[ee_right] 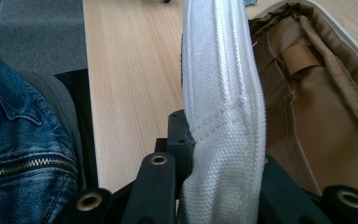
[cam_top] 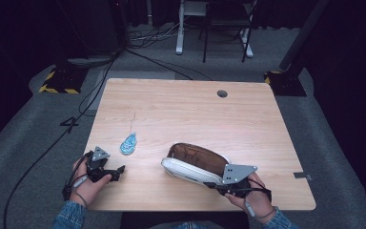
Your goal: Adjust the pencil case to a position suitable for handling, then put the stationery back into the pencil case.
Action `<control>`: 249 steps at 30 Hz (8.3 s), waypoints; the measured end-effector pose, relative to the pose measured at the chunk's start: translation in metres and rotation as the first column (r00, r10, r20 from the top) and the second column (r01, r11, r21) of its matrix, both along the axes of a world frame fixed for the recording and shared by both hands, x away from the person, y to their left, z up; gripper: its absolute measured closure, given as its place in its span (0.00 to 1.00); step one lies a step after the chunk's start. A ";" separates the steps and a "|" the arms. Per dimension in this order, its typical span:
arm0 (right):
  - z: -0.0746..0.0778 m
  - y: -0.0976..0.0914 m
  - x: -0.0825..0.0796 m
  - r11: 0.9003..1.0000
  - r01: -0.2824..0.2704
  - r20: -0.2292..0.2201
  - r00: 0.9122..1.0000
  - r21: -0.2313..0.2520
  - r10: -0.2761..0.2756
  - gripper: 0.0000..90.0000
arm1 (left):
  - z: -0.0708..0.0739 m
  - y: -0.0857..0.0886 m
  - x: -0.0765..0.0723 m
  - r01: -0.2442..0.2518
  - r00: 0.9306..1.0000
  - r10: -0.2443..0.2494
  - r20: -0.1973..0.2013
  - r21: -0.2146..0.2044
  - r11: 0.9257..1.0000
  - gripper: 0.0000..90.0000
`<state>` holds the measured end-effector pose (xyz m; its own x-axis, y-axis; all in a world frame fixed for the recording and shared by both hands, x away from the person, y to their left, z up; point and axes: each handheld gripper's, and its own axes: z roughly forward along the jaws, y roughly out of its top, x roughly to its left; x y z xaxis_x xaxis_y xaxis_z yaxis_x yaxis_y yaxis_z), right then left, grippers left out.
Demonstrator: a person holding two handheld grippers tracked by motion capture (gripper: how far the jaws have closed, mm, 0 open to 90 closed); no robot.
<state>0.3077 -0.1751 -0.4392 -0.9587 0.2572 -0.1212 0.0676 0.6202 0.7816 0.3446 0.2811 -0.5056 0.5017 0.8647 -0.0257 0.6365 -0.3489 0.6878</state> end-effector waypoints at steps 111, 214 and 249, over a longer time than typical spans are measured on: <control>-0.065 -0.183 0.076 0.639 0.768 -0.130 0.629 -0.044 -0.766 0.17 | 0.024 -0.029 0.044 -0.011 1.000 0.012 0.018 -0.052 0.999 0.19; -0.065 -0.183 0.074 0.657 0.753 -0.128 0.648 -0.039 -0.751 0.21 | 0.141 -0.112 0.016 0.319 0.945 -0.309 0.105 -0.095 0.943 0.55; -0.065 -0.183 0.074 0.665 0.746 -0.129 0.656 -0.038 -0.743 0.21 | 0.136 -0.191 -0.007 0.538 0.836 -0.528 0.151 -0.030 0.843 0.55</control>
<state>0.3819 -0.3577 -0.5042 -0.4512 0.8924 -0.0059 0.5962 0.3064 0.7421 0.3377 0.0896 -0.3701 0.8871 0.4609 0.0242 0.2677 -0.5566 0.7865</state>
